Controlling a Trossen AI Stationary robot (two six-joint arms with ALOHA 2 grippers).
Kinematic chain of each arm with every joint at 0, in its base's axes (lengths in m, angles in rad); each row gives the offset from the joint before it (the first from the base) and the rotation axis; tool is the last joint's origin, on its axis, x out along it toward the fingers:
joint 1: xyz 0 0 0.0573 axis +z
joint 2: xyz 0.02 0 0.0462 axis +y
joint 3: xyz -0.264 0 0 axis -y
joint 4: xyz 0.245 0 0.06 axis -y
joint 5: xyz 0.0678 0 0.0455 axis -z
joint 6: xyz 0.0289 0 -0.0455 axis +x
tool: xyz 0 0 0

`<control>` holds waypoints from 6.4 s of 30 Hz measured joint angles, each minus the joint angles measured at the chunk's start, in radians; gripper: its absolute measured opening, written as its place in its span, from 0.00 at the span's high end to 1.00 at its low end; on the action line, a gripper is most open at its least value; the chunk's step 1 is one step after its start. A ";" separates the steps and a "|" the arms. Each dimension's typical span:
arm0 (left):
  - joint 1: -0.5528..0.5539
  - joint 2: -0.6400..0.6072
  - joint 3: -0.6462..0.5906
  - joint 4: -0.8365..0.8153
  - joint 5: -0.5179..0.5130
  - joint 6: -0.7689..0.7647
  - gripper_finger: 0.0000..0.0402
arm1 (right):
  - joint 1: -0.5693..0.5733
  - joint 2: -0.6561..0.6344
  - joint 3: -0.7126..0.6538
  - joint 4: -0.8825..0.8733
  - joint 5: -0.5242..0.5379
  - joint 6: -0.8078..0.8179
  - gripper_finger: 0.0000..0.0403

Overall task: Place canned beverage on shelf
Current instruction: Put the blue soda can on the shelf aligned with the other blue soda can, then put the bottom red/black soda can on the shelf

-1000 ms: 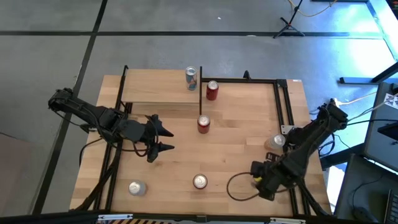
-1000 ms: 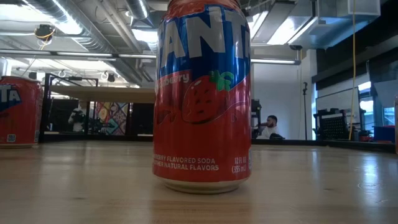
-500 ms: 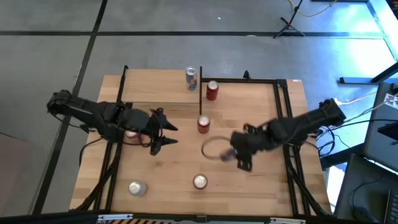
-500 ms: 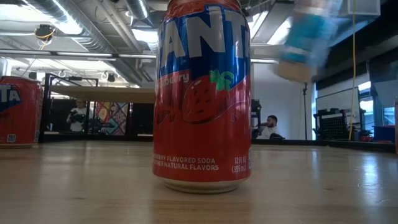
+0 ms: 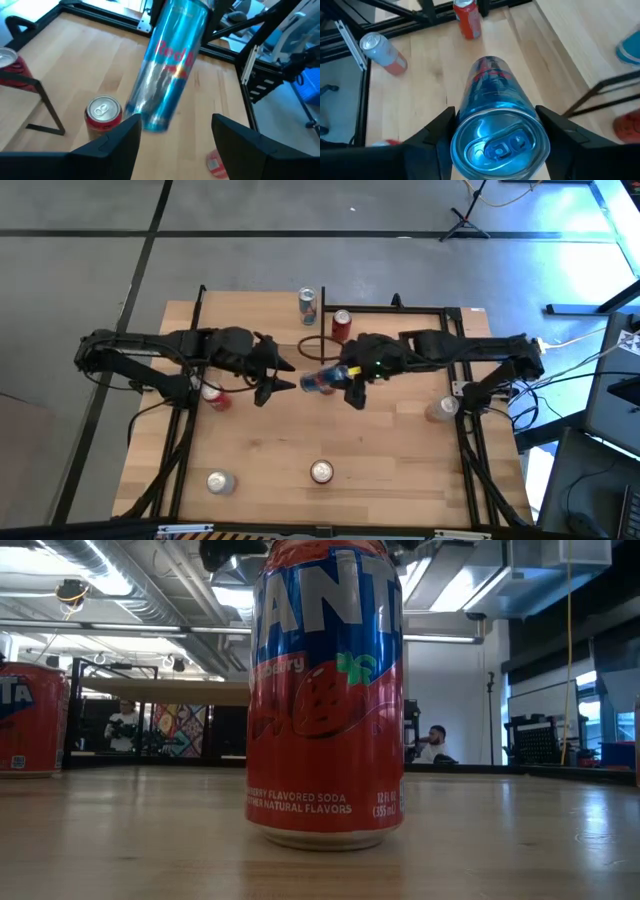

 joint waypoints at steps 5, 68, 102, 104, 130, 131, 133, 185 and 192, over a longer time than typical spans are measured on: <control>0.021 0.043 0.000 -0.012 0.037 0.012 0.54 | -0.009 0.015 0.000 0.093 -0.021 -0.040 0.49; 0.030 -0.295 0.000 -0.305 -0.172 0.151 0.82 | -0.303 0.334 0.380 0.001 0.006 -0.264 0.49; 0.030 -0.279 0.000 -0.275 -0.244 0.095 0.82 | -0.399 0.389 0.379 0.017 -0.072 -0.367 0.39; 0.030 -0.279 0.000 -0.275 -0.243 0.081 0.82 | -0.399 0.389 0.379 0.021 -0.070 -0.374 0.39; 0.030 -0.279 0.000 -0.275 -0.244 0.077 0.82 | -0.399 0.388 0.406 0.079 -0.026 -0.419 0.25; 0.031 -0.279 0.000 -0.275 -0.244 0.077 0.82 | -0.399 0.386 0.415 0.070 -0.026 -0.421 0.25; 0.031 -0.279 0.000 -0.275 -0.244 0.077 0.82 | -0.399 0.385 0.436 0.048 -0.026 -0.424 0.25; -0.083 0.181 0.000 0.030 -0.339 -0.081 0.44 | -0.163 -0.197 -0.681 0.372 -0.102 -0.208 0.25; -0.040 0.333 0.000 0.201 -0.356 -0.061 0.44 | -0.164 -0.189 -0.774 0.462 -0.025 -0.207 0.25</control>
